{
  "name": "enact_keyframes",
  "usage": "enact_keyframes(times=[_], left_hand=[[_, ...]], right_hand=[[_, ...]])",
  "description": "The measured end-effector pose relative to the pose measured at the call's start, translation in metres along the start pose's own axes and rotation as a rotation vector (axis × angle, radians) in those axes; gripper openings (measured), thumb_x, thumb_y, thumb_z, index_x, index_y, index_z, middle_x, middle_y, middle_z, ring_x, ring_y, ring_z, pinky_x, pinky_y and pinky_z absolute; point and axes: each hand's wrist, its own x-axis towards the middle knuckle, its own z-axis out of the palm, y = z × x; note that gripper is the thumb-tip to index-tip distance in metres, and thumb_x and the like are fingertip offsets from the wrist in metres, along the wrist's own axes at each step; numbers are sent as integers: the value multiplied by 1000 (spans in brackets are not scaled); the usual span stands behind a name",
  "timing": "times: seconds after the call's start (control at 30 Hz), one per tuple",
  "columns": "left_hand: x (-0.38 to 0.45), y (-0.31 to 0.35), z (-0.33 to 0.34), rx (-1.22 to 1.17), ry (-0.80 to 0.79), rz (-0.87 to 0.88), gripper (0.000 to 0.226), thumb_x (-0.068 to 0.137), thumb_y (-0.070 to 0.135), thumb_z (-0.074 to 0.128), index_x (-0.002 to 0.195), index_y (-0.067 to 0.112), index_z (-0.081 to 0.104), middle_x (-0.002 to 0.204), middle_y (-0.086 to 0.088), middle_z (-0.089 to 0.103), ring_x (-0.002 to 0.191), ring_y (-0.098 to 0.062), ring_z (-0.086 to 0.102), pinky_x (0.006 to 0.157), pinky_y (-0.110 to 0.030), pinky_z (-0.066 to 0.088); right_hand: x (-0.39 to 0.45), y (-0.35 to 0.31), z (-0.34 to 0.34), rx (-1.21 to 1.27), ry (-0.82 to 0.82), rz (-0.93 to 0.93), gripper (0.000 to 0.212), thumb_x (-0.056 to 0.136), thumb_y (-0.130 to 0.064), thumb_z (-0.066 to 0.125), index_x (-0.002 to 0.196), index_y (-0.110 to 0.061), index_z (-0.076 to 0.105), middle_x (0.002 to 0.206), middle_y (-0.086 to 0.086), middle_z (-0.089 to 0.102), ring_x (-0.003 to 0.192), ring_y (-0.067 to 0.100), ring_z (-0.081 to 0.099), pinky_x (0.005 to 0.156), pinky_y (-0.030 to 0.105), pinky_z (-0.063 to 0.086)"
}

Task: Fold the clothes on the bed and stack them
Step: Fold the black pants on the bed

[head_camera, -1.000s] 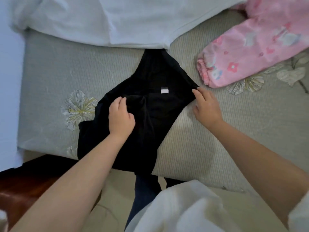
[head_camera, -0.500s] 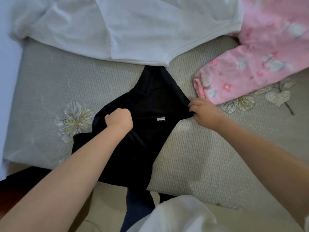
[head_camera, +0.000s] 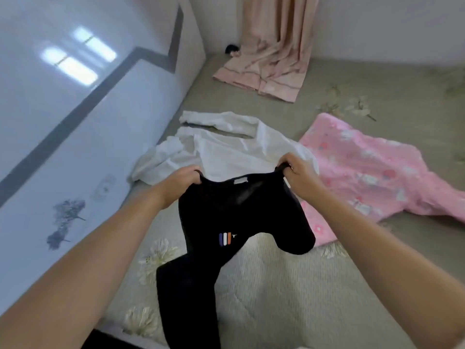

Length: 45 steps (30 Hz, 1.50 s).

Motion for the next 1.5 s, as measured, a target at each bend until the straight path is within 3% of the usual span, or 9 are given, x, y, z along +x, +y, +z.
enact_keyframes(times=[0.1, 0.3, 0.5, 0.63, 0.77, 0.87, 1.0, 1.3, 1.5], left_hand=[[-24, 47, -23, -9, 0, 19, 10, 60, 14, 39, 64, 16, 31, 63, 3, 30, 57, -9, 28, 53, -23, 22], [-51, 123, -52, 203, 301, 333, 26, 92, 4, 39, 73, 19, 46, 72, 1, 47, 67, -11, 44, 57, -21, 33], [-97, 175, -65, 523, 747, 760, 21, 95, 14, 39, 88, 1, 54, 84, -9, 53, 79, -23, 49, 64, -28, 30], [-133, 195, -71, 681, 972, 798, 26, 95, 22, 36, 85, 3, 52, 83, -12, 49, 79, -27, 45, 61, -32, 27], [-171, 199, -68, 803, 1017, 904, 16, 87, 11, 55, 97, -1, 58, 86, -22, 51, 78, -32, 44, 61, -32, 25], [-198, 193, -58, 767, 1075, 1060, 10, 70, -1, 67, 79, -4, 63, 70, -23, 52, 63, -38, 52, 54, -36, 35], [-225, 159, -40, 729, 1058, 1179, 28, 76, 22, 38, 80, 0, 55, 65, -22, 51, 56, -37, 52, 51, -40, 45], [-254, 90, -6, 646, 1022, 1217, 35, 80, 16, 35, 72, -8, 58, 71, -25, 55, 76, -31, 40, 67, -39, 32], [-255, 84, -10, 653, 989, 1244, 32, 81, 15, 35, 66, -6, 54, 64, -22, 53, 66, -32, 47, 61, -39, 30]], right_hand=[[4, -31, -38, 37, 197, 14, 24, 83, 8, 40, 94, 2, 60, 89, 7, 54, 86, 16, 45, 64, 20, 26], [-15, -100, -118, 56, 460, -47, 19, 95, -8, 39, 104, -2, 54, 86, 8, 51, 81, 20, 45, 59, 25, 22], [-75, -168, -184, -382, 475, -216, 41, 74, -22, 49, 106, 1, 55, 103, 14, 56, 103, 27, 47, 77, 27, 28], [-127, -204, -206, -752, 622, -343, 22, 61, 9, 60, 83, 8, 60, 82, 23, 60, 84, 40, 57, 74, 42, 43], [-174, -225, -215, -996, 717, -316, 24, 56, 17, 65, 78, 9, 61, 76, 23, 59, 74, 41, 58, 62, 43, 46], [-211, -227, -213, -943, 847, -323, 21, 62, 14, 63, 83, 12, 60, 78, 27, 59, 73, 44, 56, 61, 47, 46], [-267, -221, -190, -913, 887, -444, 20, 65, -5, 50, 74, 10, 59, 69, 23, 58, 62, 39, 55, 56, 44, 48], [-332, -206, -150, -806, 927, -488, 31, 63, -13, 33, 69, 9, 56, 64, 20, 53, 58, 35, 49, 58, 36, 25], [-330, -197, -147, -779, 864, -506, 30, 63, -11, 33, 67, 9, 56, 61, 19, 52, 56, 34, 49, 56, 36, 37]])
